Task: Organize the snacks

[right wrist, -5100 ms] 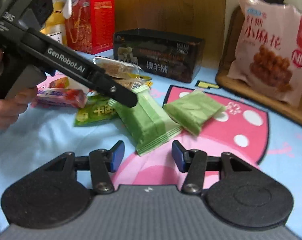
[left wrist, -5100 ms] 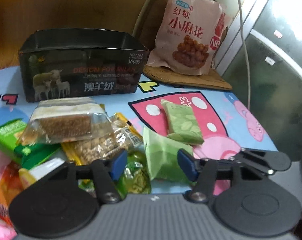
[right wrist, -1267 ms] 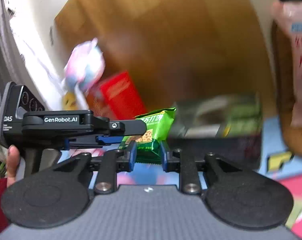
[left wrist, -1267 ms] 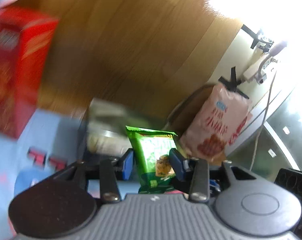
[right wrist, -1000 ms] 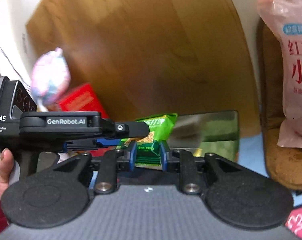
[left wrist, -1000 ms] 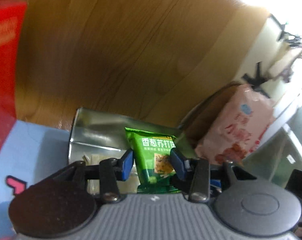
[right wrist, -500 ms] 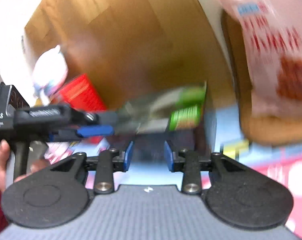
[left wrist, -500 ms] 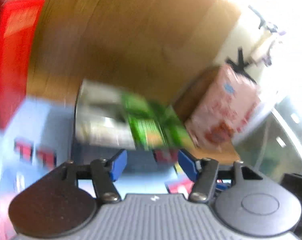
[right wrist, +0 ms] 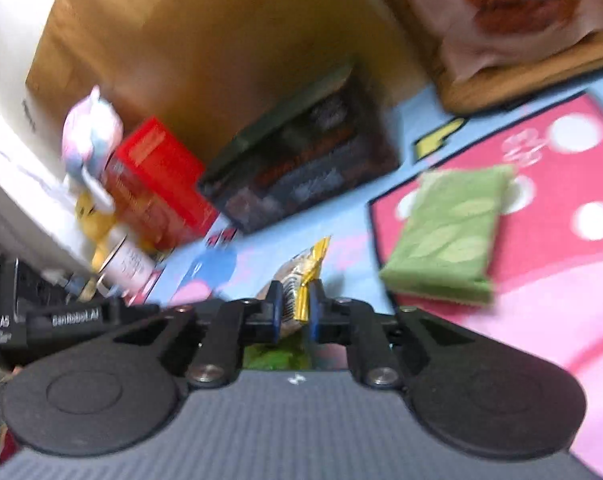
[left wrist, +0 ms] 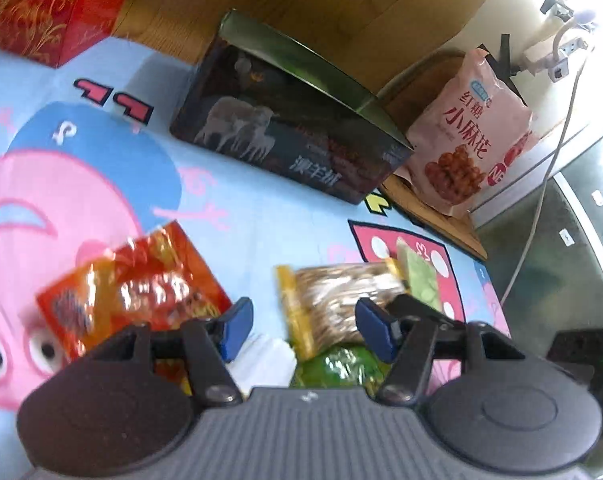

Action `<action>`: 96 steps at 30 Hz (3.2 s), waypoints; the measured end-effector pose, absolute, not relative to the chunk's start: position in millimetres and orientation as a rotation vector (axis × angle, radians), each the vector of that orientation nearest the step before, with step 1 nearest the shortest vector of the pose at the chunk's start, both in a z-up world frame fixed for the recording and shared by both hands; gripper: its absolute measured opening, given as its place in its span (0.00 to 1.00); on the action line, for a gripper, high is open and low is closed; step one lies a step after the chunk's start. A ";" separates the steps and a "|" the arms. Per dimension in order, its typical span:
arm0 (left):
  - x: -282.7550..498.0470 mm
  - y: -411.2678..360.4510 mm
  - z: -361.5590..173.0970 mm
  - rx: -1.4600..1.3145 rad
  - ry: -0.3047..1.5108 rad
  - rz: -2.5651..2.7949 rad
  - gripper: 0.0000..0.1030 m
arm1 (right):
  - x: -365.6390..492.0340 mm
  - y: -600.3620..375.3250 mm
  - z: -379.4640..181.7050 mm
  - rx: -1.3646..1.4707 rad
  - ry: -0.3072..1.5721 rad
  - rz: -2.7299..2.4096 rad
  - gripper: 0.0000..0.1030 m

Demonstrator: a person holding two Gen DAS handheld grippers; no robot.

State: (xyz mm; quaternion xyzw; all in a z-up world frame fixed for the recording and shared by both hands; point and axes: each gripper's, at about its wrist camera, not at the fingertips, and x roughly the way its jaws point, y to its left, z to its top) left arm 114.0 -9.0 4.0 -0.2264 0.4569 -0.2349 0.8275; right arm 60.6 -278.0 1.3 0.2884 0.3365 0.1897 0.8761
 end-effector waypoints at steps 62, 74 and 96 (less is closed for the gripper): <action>227.3 -39.6 72.2 -0.295 0.775 -0.478 0.31 | 178.9 -234.4 51.8 0.160 0.453 0.442 0.22; 79.2 -45.4 87.7 -0.250 0.718 -0.614 0.31 | 27.9 -249.5 73.0 0.084 0.345 0.422 0.22; -57.0 -60.6 1.3 -0.190 0.909 -0.707 0.44 | -99.5 -254.3 6.1 -0.003 0.648 0.424 0.26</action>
